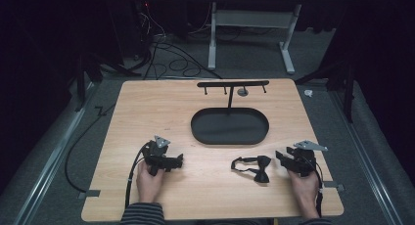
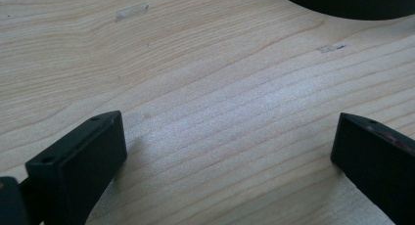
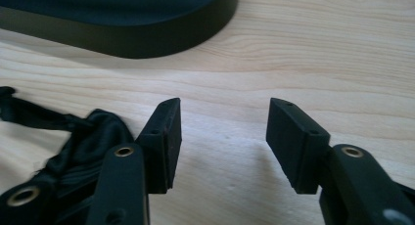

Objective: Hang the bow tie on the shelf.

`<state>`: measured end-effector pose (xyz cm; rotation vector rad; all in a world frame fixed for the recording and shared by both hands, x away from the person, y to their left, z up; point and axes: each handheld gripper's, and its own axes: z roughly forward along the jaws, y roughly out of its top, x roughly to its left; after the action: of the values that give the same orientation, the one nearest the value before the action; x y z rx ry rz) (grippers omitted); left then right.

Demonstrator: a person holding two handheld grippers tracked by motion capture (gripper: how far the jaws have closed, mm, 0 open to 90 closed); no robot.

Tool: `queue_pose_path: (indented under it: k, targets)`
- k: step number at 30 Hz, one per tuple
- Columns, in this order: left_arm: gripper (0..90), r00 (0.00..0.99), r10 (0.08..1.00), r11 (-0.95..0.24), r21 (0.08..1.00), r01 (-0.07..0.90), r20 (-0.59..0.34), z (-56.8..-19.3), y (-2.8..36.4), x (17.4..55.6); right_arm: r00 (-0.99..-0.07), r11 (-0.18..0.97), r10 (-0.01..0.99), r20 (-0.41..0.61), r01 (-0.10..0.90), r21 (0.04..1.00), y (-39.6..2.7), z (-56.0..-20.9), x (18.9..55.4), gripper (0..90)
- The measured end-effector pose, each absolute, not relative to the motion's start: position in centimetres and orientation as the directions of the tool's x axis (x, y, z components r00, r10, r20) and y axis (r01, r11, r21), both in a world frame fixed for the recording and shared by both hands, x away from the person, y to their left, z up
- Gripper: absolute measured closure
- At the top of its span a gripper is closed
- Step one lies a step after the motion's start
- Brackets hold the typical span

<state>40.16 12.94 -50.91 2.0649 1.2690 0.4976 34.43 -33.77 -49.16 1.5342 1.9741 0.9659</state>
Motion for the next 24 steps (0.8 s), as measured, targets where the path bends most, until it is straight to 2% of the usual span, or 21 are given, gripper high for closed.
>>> queue_pose_path:
  k: [8,24]
  targets:
    - [0.3,0.459,0.888,-0.316,0.701,0.639,-0.018,-50.9,12.9,40.2,-0.339,0.161,0.938,0.066,0.599,0.784,-32.6,-47.6,34.0,56.3]
    - [0.3,0.457,0.889,-0.314,0.702,0.640,-0.019,-50.9,12.9,40.2,-0.472,0.243,0.879,0.072,0.572,0.783,-28.6,-47.2,34.4,57.0]
